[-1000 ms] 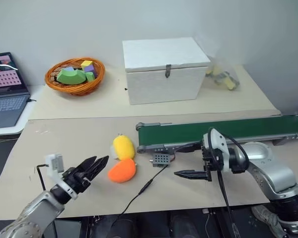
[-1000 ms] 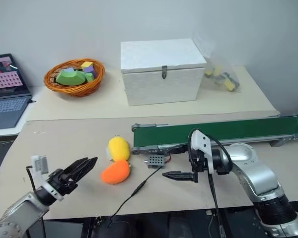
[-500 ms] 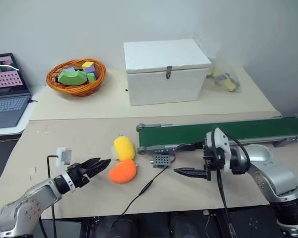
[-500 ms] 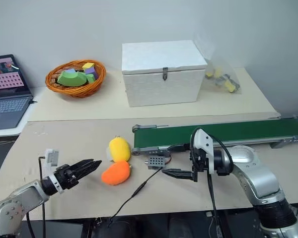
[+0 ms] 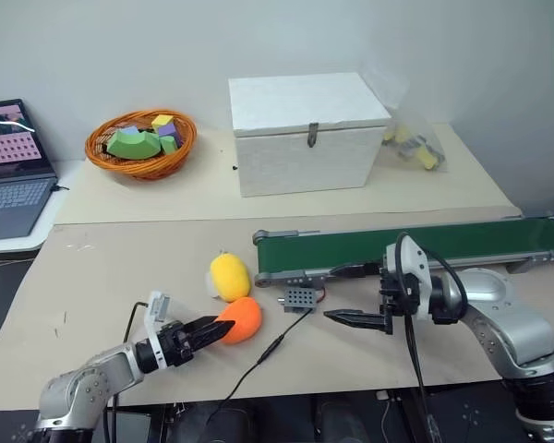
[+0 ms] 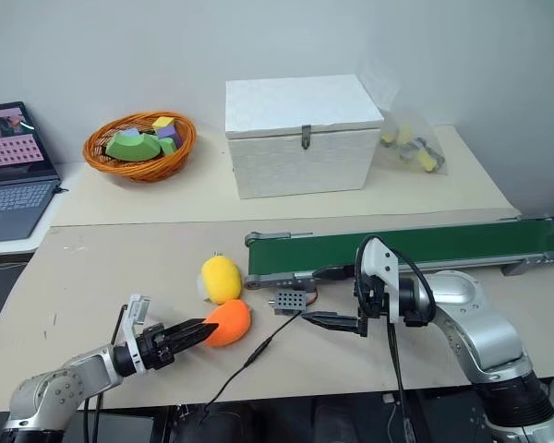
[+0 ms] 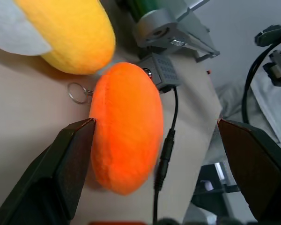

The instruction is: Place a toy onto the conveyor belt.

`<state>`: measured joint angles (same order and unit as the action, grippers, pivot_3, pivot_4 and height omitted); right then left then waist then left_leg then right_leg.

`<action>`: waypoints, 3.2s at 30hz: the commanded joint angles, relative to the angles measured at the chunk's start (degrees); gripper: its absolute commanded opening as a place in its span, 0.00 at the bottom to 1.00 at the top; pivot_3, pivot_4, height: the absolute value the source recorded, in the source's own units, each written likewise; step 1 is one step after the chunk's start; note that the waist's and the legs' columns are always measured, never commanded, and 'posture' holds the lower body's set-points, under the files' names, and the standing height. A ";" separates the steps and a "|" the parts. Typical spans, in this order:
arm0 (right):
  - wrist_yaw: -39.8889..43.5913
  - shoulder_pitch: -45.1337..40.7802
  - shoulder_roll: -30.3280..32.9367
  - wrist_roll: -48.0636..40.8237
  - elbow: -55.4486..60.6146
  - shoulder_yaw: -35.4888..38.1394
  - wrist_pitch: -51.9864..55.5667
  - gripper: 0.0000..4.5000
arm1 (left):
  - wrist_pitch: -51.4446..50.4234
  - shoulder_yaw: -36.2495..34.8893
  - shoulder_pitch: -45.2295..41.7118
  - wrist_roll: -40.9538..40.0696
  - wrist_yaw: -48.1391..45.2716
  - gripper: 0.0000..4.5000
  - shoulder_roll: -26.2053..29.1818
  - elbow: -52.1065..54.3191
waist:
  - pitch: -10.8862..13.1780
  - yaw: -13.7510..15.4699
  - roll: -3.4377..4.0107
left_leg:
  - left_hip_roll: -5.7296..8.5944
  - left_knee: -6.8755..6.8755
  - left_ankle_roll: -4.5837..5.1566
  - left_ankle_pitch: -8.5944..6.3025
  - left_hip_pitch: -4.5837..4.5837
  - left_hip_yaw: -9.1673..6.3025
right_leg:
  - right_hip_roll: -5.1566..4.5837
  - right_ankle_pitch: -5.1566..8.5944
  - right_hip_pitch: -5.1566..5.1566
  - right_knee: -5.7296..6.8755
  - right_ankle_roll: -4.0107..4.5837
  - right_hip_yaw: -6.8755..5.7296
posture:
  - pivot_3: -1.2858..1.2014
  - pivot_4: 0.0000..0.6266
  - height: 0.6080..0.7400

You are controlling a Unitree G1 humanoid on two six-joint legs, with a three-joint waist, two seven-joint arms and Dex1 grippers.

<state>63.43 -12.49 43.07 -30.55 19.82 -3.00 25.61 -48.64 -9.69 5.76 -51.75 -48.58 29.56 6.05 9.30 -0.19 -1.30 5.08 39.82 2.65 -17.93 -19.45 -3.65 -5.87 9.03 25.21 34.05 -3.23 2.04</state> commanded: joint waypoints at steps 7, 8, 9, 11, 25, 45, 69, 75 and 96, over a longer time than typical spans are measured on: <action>-0.26 -1.13 -0.32 -1.01 1.08 1.71 -0.57 1.00 | -0.89 -1.77 0.73 -1.01 1.43 0.87 -1.37 1.52 | 0.00 0.02 0.00 | 0.00 0.00 0.01 0.00 0.00 0.00 | 0.00 0.00 -0.01 -0.01 0.00 0.00 | 0.52 0.24 1.00; -0.23 -1.24 -0.39 -1.11 1.05 1.79 -0.61 1.00 | -0.86 -1.74 0.80 -0.96 1.50 0.85 -1.38 1.61 | 0.00 0.01 0.00 | 0.00 0.00 0.01 0.00 0.00 0.00 | 0.00 0.00 -0.01 -0.01 0.00 0.00 | 0.52 0.24 1.00; -0.22 -1.38 -0.46 -1.17 0.99 1.81 -0.60 1.00 | -0.93 -1.80 0.81 -1.06 1.61 0.75 -1.44 1.65 | 0.00 0.00 0.00 | 0.00 0.00 0.00 0.00 0.00 0.00 | 0.00 0.00 -0.01 -0.01 0.00 0.00 | 0.52 0.24 1.00; -0.09 -1.54 -0.39 -0.82 0.87 1.66 -0.84 1.00 | -1.01 -1.91 0.90 -1.24 1.87 0.60 -1.53 1.83 | 0.00 0.01 0.00 | 0.00 0.00 0.01 0.00 0.00 0.00 | 0.00 0.00 -0.01 -0.01 0.00 0.00 | 0.52 0.24 1.00; -0.97 -2.24 -0.58 -0.48 0.24 1.95 -0.93 1.00 | -0.05 -0.83 0.57 0.82 3.00 0.22 -1.62 1.53 | 0.00 0.02 0.00 | -0.01 0.00 0.01 -0.01 0.00 0.00 | 0.00 0.00 0.00 -0.01 -0.01 0.00 | 0.52 0.24 1.00; -0.70 -3.53 -1.53 0.60 -1.58 0.96 -1.73 1.00 | 2.51 -0.24 0.97 3.27 4.75 0.22 -1.53 8.37 | 0.01 0.15 -0.01 | -0.01 -0.02 0.01 -0.01 -0.02 -0.01 | 0.00 0.01 0.00 -0.04 -0.02 -0.01 | 0.52 0.24 1.00; -1.37 -2.97 -1.38 0.62 -0.89 1.85 -1.29 1.00 | 8.13 -0.45 -2.99 8.77 -4.02 0.99 2.48 -0.83 | 0.03 0.22 0.00 | -0.01 -0.02 0.02 -0.02 -0.10 -0.02 | 0.00 0.02 0.05 -0.07 -0.02 -0.04 | 0.52 0.24 1.00; -1.67 -2.64 -1.00 0.11 -0.06 2.78 -1.04 1.00 | 11.58 5.67 -5.00 14.49 -6.37 0.99 1.34 -6.12 | 0.03 0.26 0.00 | -0.02 -0.02 0.04 -0.03 -0.17 -0.02 | 0.00 0.02 0.11 -0.08 -0.02 -0.04 | 0.52 0.24 1.00; -2.64 -2.35 -1.40 0.35 0.22 3.31 -1.27 1.00 | 8.02 4.96 -5.36 12.72 -7.38 0.41 0.50 -5.29 | 0.03 0.59 0.00 | -0.01 -0.01 0.04 -0.03 -0.40 -0.02 | -0.04 0.02 0.35 -0.06 -0.03 -0.04 | 0.52 0.24 1.00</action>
<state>60.95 -14.50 41.60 -29.50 18.20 -1.35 25.40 -40.34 -3.67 0.12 -38.34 -55.70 29.62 -0.89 9.33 0.40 -1.29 5.07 39.81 2.69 -17.95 -19.87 -3.68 -5.91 9.05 25.59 34.00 -3.25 2.00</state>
